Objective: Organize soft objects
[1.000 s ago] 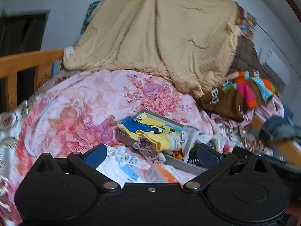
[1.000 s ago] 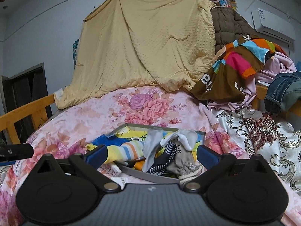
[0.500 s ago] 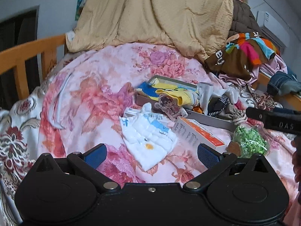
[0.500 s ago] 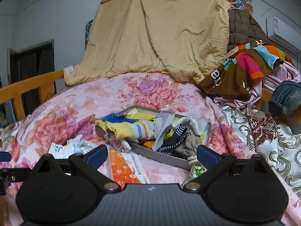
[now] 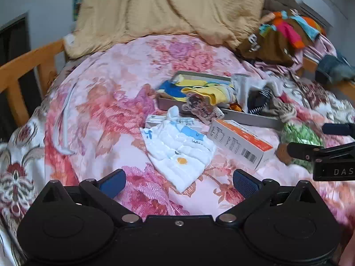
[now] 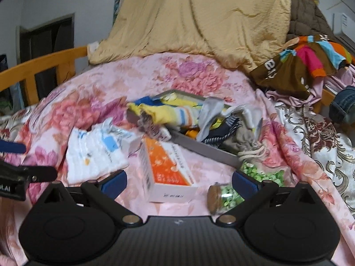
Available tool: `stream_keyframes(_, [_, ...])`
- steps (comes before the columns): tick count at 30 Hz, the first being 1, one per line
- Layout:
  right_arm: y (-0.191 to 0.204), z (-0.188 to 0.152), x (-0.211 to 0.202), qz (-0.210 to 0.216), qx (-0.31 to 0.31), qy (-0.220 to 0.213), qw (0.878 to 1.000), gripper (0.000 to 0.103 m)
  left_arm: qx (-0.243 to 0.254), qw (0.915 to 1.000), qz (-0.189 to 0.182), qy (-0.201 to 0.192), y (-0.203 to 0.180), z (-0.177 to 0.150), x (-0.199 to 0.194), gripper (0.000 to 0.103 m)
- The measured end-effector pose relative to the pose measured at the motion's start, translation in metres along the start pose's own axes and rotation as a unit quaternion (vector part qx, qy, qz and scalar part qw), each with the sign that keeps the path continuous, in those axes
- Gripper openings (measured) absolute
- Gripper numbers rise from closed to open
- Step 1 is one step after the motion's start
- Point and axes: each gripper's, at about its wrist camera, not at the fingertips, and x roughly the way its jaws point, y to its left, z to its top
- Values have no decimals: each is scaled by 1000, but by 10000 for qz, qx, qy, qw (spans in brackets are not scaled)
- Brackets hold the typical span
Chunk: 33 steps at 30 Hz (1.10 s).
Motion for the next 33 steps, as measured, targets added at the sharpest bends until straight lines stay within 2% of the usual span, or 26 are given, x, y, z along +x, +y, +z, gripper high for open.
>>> stream_keyframes(4, [5, -3, 6, 113, -125, 236, 9996, 103, 482, 9988, 22, 15, -2, 4, 9, 102])
stream_keyframes(10, [8, -5, 26, 199, -158, 781, 9966, 103, 849, 9962, 168, -38, -10, 14, 41, 102])
stream_keyframes(14, [5, -4, 29, 55, -102, 792, 9968, 103, 1114, 9934, -38, 284, -11, 18, 60, 102])
stream_keyframes(20, [-6, 1, 35, 31, 173, 801, 9966, 103, 1262, 9911, -287, 328, -15, 18, 74, 102])
stream_keyframes(27, [-15, 13, 49, -21, 517, 729, 9960, 103, 1528, 9873, -416, -97, -24, 19, 86, 102])
stream_keyframes(33, [-24, 27, 66, 59, 869, 667, 9940, 103, 1540, 9868, -484, -114, -24, 20, 101, 102])
